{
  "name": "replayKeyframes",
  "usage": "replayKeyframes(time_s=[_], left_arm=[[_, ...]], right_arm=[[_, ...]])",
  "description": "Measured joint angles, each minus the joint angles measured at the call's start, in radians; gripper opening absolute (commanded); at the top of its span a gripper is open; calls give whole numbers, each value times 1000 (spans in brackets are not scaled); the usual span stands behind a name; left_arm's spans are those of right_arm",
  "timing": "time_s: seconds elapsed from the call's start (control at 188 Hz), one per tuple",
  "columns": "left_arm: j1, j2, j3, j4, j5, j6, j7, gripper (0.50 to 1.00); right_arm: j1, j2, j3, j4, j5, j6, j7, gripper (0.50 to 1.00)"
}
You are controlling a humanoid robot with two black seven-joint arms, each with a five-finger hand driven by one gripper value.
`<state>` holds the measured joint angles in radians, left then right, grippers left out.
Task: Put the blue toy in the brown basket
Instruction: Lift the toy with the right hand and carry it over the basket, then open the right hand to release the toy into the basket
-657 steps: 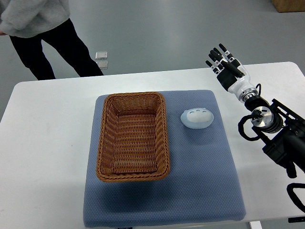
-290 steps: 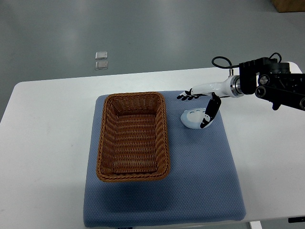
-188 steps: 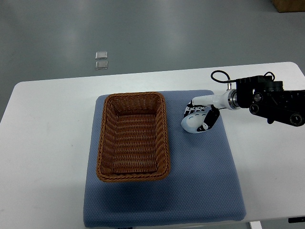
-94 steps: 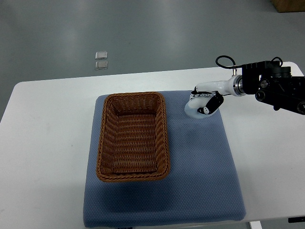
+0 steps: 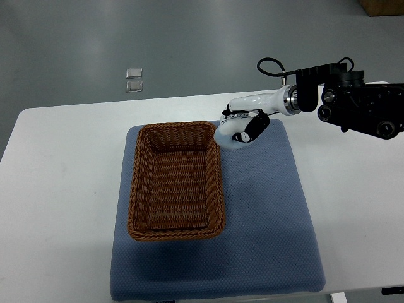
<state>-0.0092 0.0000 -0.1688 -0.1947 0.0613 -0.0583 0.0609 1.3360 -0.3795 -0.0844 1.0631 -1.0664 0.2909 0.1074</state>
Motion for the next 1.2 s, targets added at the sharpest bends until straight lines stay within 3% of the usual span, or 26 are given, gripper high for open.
replayKeyframes(time_s=[0.479,0.905,0.916,0.985,1.07,1.118,1.198], left_arm=[[0,0,0,-1,0,0,-1,1000],[0,0,-1,0,0,0,-1,1000],[0,0,-1,0,0,0,-1,1000],[0,0,-1,0,0,0,-1,1000],[0,0,0,0,0,0,-1,1000],[0,0,0,0,0,0,-1,1000],[0,0,0,0,0,0,-1,1000]], right_arm=[[16,294,-11,-98,42,-23,2,500],[-73,377,-15,-175,30,-64,15,500],[-74,378,-15,-176,30,-64,15,507],[-84,379,-15,-182,30,-65,16,698],[-94,379,-15,-190,30,-65,17,789],[-98,380,-15,-195,30,-65,17,901],[-102,380,-15,-207,29,-63,17,911]])
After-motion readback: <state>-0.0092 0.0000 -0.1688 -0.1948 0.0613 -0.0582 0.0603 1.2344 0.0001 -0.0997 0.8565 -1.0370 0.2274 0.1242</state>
